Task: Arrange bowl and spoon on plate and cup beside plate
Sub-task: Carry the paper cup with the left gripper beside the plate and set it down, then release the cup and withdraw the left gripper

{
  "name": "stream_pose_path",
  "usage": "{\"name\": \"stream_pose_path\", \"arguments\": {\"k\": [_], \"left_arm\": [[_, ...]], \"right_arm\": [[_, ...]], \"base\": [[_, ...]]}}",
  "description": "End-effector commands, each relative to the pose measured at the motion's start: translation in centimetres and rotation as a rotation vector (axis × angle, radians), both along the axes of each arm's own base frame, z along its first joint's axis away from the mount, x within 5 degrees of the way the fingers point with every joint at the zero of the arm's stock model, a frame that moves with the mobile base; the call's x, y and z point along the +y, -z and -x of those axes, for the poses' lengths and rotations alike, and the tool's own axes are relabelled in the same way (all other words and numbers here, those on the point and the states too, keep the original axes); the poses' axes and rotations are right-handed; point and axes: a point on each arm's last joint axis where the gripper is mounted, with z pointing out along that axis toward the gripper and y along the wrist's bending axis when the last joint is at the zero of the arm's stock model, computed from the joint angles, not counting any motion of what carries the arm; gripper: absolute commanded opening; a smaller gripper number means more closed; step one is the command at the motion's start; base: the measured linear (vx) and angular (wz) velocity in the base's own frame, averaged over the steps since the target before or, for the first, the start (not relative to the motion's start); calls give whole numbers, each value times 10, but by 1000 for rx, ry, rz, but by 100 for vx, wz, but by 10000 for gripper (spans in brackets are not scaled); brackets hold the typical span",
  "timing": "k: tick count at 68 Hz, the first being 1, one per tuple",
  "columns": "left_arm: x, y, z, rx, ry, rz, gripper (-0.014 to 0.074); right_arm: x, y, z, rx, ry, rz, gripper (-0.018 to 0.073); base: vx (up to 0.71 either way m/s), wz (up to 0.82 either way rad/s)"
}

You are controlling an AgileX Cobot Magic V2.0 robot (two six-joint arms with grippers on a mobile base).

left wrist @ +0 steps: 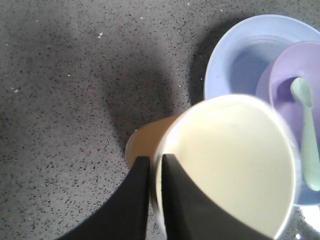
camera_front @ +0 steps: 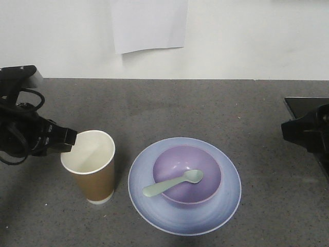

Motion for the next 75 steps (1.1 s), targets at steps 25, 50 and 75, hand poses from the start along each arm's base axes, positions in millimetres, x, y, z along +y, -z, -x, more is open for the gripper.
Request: {"name": "stream_pose_path", "arguments": {"k": [25,50,75], "left_arm": [[-3,-18,0,-92,-18,51,430],[15,-61,28,-371,-75,5,489],[49,-84,103,-699,-198,-54,485]], "right_arm": [[-1,-13,0,-85,1,-28,532],[-1,-14,0,-89,3,-30,532],[-7,-21,15,-136,7,-36,532]], "base": [[0,0],[0,0],[0,0]]}}
